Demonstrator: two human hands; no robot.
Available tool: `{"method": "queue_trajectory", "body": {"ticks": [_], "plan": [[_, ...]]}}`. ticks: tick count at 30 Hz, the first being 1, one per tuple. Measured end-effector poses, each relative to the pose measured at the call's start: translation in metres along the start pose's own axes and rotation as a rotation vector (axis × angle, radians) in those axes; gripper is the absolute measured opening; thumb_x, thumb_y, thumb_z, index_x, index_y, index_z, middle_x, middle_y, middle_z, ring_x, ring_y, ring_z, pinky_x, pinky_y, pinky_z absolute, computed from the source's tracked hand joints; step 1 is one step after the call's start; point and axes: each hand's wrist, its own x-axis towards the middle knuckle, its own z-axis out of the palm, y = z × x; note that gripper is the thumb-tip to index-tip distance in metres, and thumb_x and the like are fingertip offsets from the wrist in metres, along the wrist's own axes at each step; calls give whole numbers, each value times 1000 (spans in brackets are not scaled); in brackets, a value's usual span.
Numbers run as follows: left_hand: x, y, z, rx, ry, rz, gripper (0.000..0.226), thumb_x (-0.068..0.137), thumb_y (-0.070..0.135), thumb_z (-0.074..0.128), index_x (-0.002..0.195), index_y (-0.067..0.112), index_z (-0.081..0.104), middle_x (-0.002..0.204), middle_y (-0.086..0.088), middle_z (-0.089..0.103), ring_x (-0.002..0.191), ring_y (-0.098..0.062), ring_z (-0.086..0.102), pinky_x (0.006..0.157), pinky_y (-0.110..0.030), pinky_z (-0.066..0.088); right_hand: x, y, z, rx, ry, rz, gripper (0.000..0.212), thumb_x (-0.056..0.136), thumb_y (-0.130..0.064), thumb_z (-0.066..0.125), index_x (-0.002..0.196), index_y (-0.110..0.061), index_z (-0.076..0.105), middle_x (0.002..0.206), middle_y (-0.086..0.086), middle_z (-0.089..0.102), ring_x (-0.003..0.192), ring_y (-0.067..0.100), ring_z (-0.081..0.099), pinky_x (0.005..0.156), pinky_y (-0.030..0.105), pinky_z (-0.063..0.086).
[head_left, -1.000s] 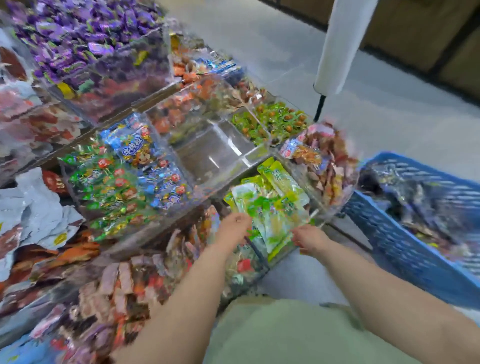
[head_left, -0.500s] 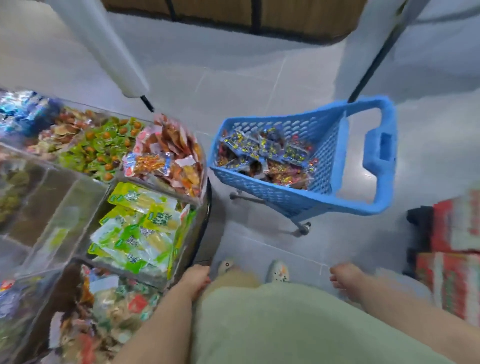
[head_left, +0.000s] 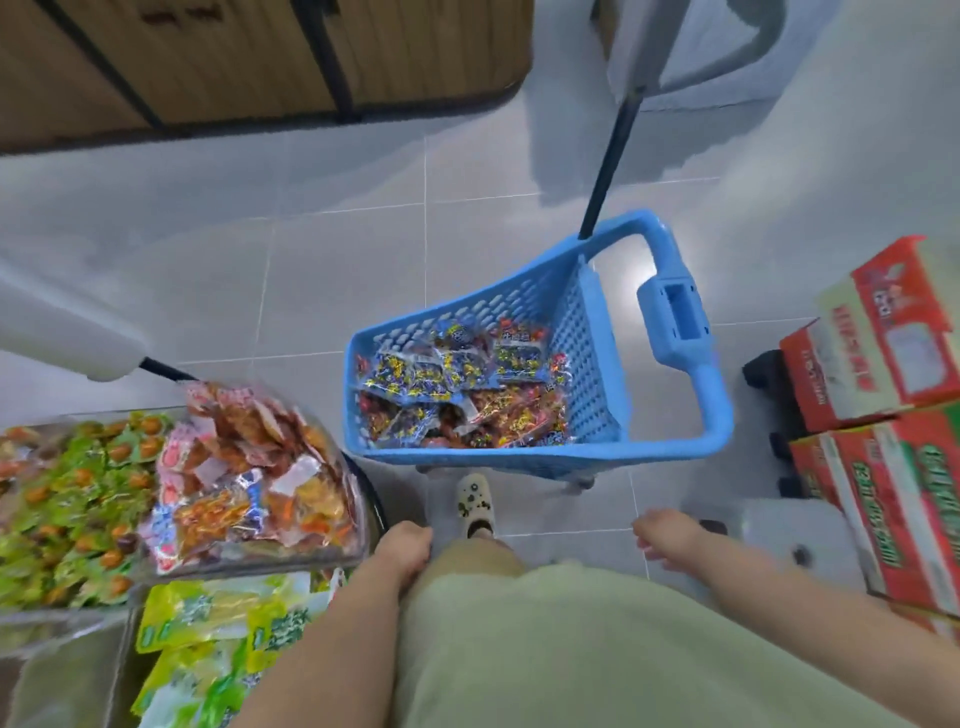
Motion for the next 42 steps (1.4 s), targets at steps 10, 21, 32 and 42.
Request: {"method": "queue_trajectory", "body": {"ticks": [10,21,32,42], "plan": [[64,98,-97,19,-62,112,23,96,11,39,75,10,48,74,-10,52,58,-20,47,51,-25,32,-5,-113,4,72,31,-68,25,95,-13,46,72,-21,50,73,-4,54,60,7,50,56,20,43],[97,113,-105,-312,-84,-68,14,99,21,45,106,10,51,82,-7,58,67,-18,54,59,-28,44,54,-231,4,278,-92,-75,17,96,-12,47,82,-8,55,71,6,51,60,15,46,57,24,38],[117,115,-87,-572,-33,-134,7,99,22,49,97,16,53,82,-6,57,71,-17,54,61,-27,44,135,-278,68,858,-238,290,43,89,-25,64,128,-10,52,112,9,54,91,19,54,76,28,49],[124,122,-81,-500,-43,-115,13,99,27,49,96,18,57,94,-6,62,81,-18,60,70,-28,50,154,-286,75,854,-156,262,36,90,-29,62,118,-7,60,110,-2,60,77,14,53,68,26,47]]}}
